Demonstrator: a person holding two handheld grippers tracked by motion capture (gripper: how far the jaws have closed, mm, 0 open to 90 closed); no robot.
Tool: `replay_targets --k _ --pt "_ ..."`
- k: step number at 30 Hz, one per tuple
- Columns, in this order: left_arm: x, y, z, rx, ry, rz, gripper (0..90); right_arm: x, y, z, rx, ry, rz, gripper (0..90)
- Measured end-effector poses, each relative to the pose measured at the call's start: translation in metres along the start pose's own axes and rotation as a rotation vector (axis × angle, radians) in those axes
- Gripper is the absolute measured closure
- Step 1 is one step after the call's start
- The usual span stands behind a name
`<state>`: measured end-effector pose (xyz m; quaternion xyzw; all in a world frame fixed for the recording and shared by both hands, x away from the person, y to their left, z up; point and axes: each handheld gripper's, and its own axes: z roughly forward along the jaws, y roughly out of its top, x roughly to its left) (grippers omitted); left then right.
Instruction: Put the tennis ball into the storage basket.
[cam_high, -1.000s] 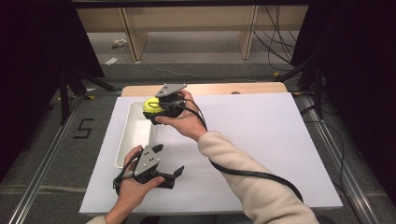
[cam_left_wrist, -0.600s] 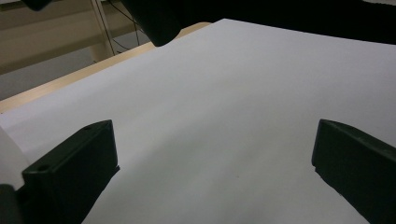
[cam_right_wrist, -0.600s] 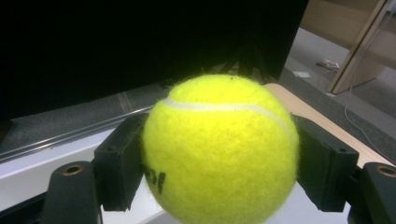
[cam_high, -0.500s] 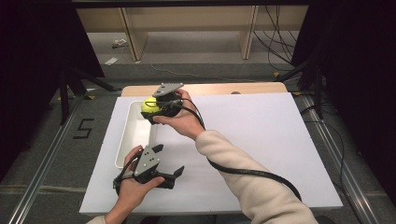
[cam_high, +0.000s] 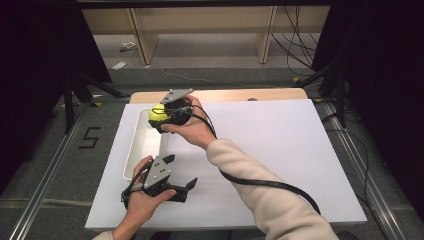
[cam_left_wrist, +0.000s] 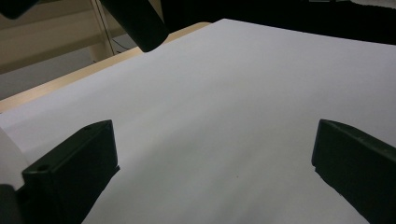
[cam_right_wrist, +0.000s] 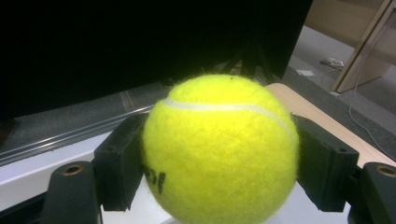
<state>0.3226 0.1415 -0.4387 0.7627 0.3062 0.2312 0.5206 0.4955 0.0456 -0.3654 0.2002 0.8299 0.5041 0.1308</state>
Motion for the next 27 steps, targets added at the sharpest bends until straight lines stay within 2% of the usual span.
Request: replay_targets --k 27 --pt "0.0005 -0.0003 -0.0002 0.0 -0.003 0.003 0.0 -0.0009 0.0053 0.0097 0.013 0.005 -0.004 26.5"
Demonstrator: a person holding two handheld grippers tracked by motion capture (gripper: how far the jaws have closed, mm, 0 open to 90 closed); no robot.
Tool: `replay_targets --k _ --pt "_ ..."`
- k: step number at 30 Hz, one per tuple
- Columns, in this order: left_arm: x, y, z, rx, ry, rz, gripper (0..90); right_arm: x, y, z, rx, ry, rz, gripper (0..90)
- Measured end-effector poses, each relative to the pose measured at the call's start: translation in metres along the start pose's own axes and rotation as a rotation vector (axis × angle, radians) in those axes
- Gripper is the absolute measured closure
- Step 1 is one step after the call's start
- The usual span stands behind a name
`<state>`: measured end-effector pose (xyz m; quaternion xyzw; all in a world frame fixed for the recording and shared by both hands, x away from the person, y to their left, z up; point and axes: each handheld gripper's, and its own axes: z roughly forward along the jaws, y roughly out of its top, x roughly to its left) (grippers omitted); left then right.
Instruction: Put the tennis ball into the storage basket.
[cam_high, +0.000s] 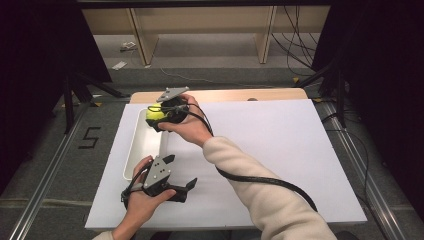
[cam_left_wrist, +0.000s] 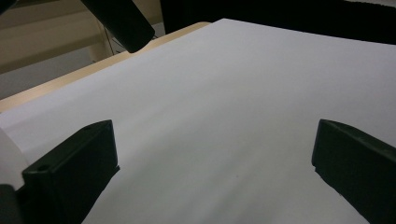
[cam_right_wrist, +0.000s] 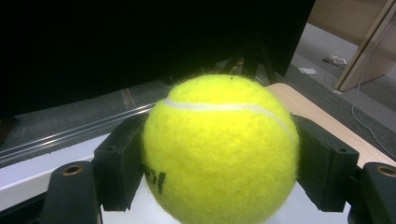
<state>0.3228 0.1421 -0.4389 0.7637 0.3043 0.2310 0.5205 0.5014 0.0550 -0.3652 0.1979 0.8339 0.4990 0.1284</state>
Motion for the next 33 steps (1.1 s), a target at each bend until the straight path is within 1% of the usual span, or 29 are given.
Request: replay_targets --k 3,11,20,33 --pt "0.0 0.0 0.0 0.001 0.0 0.0 0.0 -0.001 0.0 0.001 0.004 0.001 0.007 26.4" --pt "0.0 0.0 0.0 -0.001 -0.001 -0.002 0.0 0.0 -0.002 0.006 0.014 0.006 0.009 26.5" --pt "0.0 0.0 0.0 0.0 0.0 -0.001 0.0 0.001 0.0 0.009 0.012 0.008 0.003 26.5" --pt "0.0 0.0 0.0 0.0 0.002 -0.004 0.0 0.002 -0.002 0.013 0.029 0.021 -0.001 26.4"
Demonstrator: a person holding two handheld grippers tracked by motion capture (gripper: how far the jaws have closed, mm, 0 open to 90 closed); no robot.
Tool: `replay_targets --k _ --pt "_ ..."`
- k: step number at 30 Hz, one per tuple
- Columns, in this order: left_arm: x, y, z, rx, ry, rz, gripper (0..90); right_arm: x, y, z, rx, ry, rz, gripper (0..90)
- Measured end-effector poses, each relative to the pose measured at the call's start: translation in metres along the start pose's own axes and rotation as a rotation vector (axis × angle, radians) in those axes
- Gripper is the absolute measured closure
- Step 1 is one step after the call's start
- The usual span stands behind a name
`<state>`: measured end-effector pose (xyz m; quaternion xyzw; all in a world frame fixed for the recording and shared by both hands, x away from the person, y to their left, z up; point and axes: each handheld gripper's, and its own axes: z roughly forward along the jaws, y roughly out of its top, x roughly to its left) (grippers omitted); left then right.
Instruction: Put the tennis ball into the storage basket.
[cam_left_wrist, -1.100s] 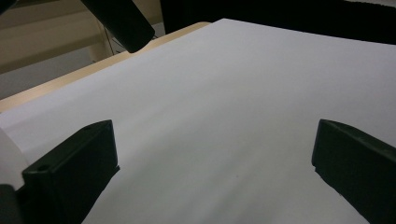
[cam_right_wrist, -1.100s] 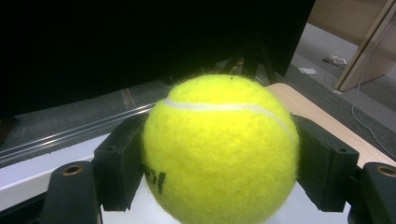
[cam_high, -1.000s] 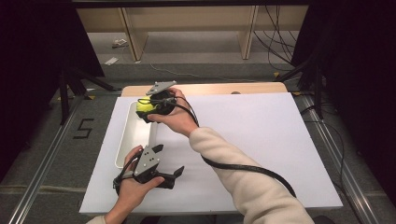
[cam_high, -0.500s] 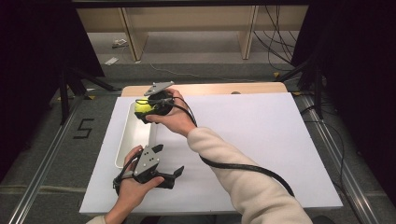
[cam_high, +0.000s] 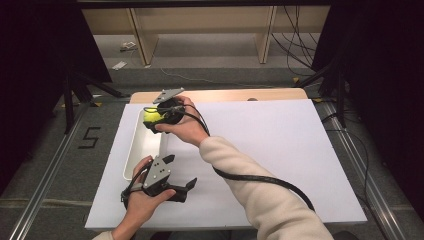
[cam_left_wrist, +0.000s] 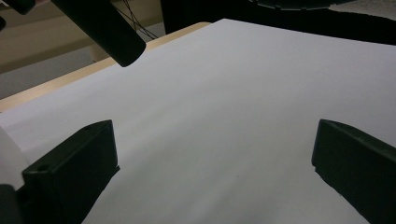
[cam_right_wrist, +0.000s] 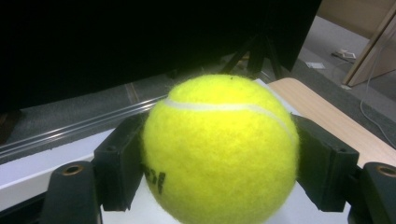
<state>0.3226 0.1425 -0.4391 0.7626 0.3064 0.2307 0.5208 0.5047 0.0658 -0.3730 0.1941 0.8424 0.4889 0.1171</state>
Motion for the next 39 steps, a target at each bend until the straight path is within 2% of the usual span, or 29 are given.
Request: replay_targets --k 39 --pt "0.0 0.0 0.0 0.0 -0.004 0.004 0.0 0.008 -0.005 0.017 0.044 0.031 -0.01 26.4"
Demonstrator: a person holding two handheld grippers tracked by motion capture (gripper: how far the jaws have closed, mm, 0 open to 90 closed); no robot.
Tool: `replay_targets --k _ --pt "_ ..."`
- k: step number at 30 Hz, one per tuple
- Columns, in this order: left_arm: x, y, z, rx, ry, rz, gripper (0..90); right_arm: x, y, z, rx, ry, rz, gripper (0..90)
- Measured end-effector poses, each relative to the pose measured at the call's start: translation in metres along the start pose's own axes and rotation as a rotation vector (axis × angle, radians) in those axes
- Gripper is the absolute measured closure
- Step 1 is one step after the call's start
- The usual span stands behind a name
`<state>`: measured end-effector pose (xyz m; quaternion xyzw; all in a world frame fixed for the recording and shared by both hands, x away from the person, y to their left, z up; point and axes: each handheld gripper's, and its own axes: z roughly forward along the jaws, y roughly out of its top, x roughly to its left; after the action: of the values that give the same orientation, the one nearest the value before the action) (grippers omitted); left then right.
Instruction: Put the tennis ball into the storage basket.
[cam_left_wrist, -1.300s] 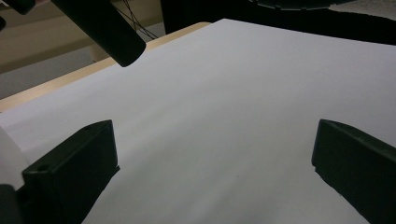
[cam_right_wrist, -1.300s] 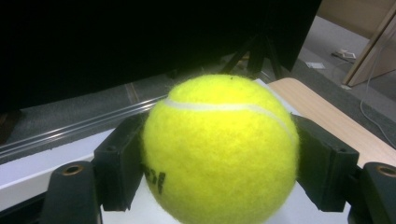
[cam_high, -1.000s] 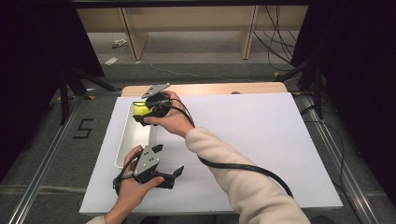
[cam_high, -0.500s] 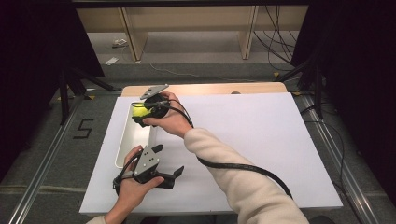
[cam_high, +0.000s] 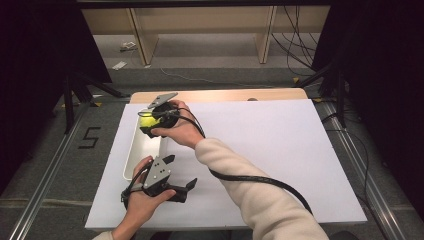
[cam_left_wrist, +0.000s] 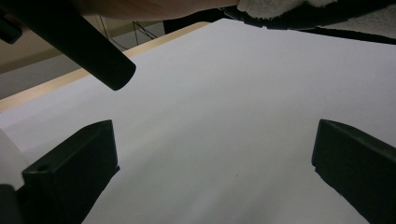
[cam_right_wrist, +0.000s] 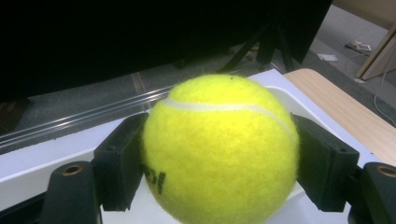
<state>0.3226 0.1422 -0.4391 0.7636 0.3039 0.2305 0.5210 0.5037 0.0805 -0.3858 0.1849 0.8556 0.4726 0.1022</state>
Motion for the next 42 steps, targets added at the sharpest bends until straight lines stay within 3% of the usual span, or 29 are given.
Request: replay_targets --k 42 --pt "-0.001 0.0 0.001 0.004 -0.006 0.004 0.0 0.006 -0.004 0.011 0.035 0.015 -0.016 26.3"
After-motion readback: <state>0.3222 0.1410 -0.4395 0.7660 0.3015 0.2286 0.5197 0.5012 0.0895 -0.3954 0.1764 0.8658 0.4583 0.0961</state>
